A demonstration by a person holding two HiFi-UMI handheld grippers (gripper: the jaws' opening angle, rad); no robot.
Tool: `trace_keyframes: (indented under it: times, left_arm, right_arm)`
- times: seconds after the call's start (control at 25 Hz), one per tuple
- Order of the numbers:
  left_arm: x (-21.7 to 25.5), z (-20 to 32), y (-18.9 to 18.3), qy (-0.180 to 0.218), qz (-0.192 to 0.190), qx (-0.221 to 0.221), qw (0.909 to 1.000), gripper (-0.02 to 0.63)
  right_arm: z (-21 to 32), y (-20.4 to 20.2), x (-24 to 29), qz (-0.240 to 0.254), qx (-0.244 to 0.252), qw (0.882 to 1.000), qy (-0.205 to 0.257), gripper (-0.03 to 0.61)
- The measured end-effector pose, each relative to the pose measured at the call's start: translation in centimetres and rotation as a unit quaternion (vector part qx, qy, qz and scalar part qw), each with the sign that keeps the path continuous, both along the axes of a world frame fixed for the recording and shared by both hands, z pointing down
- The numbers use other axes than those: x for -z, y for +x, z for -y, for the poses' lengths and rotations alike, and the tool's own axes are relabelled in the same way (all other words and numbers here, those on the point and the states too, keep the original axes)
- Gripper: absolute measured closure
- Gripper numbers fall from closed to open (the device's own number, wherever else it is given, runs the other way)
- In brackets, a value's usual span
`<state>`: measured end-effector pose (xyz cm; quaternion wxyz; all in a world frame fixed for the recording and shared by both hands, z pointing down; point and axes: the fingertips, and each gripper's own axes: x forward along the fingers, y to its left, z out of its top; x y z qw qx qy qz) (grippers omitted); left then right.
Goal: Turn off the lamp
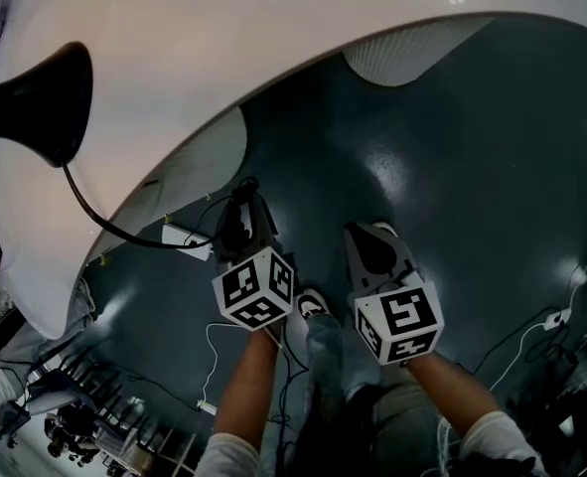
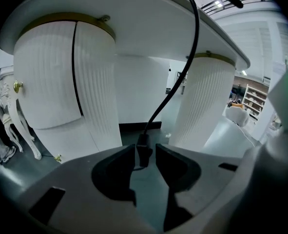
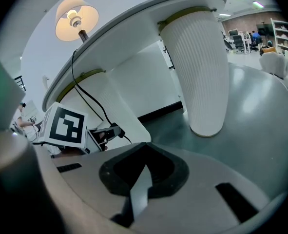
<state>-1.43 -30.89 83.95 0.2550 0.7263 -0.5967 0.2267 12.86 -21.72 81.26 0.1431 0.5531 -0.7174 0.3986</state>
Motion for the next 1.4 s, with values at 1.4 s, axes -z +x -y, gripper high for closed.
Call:
trace_keyframes:
  times: [1.4]
  left_arm:
    - [0.5, 1.1, -0.2, 0.005, 0.008, -0.006, 0.9999, 0.538]
  right_arm:
    - [0.7, -0.5, -0.4, 0.004, -0.002, 1.0, -0.009, 0.58]
